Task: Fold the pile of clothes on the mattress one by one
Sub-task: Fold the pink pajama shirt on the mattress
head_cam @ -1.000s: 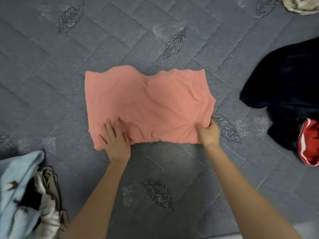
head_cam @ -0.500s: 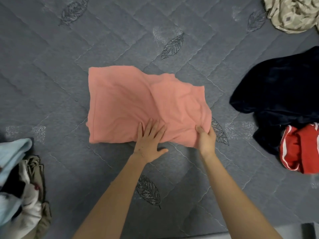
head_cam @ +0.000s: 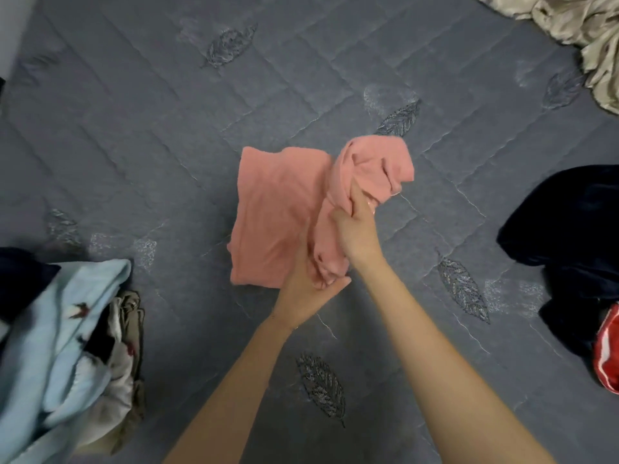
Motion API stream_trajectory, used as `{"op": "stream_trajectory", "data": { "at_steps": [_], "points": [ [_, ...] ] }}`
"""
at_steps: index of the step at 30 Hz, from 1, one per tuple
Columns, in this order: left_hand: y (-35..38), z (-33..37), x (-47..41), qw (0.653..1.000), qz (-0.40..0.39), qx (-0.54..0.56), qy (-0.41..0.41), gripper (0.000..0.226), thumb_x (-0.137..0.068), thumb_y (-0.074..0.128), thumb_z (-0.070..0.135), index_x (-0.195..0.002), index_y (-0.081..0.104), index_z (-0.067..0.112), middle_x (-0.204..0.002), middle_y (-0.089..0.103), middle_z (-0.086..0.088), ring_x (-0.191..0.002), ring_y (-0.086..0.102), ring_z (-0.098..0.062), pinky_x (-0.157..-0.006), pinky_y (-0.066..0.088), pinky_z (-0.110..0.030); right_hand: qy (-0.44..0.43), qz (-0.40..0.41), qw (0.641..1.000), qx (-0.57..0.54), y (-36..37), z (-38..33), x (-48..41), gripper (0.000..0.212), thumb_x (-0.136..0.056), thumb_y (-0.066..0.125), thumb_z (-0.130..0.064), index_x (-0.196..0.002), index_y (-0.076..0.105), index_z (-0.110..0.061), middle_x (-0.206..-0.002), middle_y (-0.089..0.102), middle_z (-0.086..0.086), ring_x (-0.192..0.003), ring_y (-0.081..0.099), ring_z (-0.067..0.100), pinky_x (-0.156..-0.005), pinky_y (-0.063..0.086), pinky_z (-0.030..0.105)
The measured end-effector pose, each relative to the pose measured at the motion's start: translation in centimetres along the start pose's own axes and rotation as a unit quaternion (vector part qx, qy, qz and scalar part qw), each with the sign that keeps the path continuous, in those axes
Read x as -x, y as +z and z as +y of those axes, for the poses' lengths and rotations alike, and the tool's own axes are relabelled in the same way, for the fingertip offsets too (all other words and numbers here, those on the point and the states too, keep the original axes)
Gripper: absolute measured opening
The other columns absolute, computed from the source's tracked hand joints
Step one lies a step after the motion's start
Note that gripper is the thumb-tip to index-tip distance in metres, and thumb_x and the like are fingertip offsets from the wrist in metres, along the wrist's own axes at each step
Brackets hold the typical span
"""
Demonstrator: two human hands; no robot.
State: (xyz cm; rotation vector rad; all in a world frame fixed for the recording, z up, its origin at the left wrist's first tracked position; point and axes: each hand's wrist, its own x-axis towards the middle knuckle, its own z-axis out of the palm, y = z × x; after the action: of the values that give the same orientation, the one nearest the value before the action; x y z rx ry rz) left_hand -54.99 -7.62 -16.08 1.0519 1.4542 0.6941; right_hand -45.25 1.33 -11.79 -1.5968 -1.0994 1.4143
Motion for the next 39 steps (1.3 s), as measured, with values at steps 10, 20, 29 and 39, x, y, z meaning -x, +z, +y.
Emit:
{"op": "stream_trajectory", "data": {
  "at_steps": [10,20,29,39],
  "points": [
    [-5.5,-2.9,-0.1,0.943,0.300,0.125,-0.075,0.043,-0.083,0.073,0.005,-0.119,0.051,-0.002,-0.106,0.061,-0.016,-0.095,0.063,-0.006,-0.078,0.052,-0.026,-0.095,-0.240,0.928,0.268,7.0,2.9,-1.7,0.038,-0.099,0.044,-0.018,-0.135,0.053,-0.010,-0.134,0.057,0.004,-0.125,0.049,0.022,-0.105,0.028,0.019],
    [-5.4,-6.6,0.1,0.912,0.367,0.118,-0.138,0.024,-0.092,0.053,0.000,-0.082,0.045,0.021,-0.077,0.050,0.002,-0.068,0.048,-0.007,-0.072,0.052,-0.050,-0.199,-0.035,0.855,0.477,3.5,6.0,-4.6,0.057,-0.084,0.056,-0.022,-0.140,0.049,-0.016,-0.147,0.038,0.017,-0.139,0.023,0.033,-0.118,0.005,0.050],
    [-5.1,-5.8,-1.3,0.882,0.456,-0.011,-0.115,0.041,-0.082,0.048,-0.007,-0.123,0.046,-0.003,-0.114,0.053,-0.016,-0.110,0.050,-0.036,-0.095,0.040,-0.037,-0.267,-0.025,0.816,0.512,4.7,5.0,-8.2,0.048,-0.091,0.042,-0.034,-0.133,0.056,-0.016,-0.143,0.043,0.014,-0.133,0.025,0.028,-0.116,-0.005,0.038],
    [-4.6,-5.5,-7.8,0.837,0.126,-0.527,0.077,0.051,-0.090,0.037,0.035,-0.139,0.048,0.024,-0.147,0.045,-0.005,-0.137,0.038,-0.032,-0.111,0.028,-0.059,-0.219,-0.093,0.810,0.536,5.7,5.0,-10.4,0.046,-0.095,0.033,-0.043,-0.125,0.061,-0.021,-0.136,0.051,0.006,-0.132,0.035,0.033,-0.111,0.010,0.043]
  ]
}}
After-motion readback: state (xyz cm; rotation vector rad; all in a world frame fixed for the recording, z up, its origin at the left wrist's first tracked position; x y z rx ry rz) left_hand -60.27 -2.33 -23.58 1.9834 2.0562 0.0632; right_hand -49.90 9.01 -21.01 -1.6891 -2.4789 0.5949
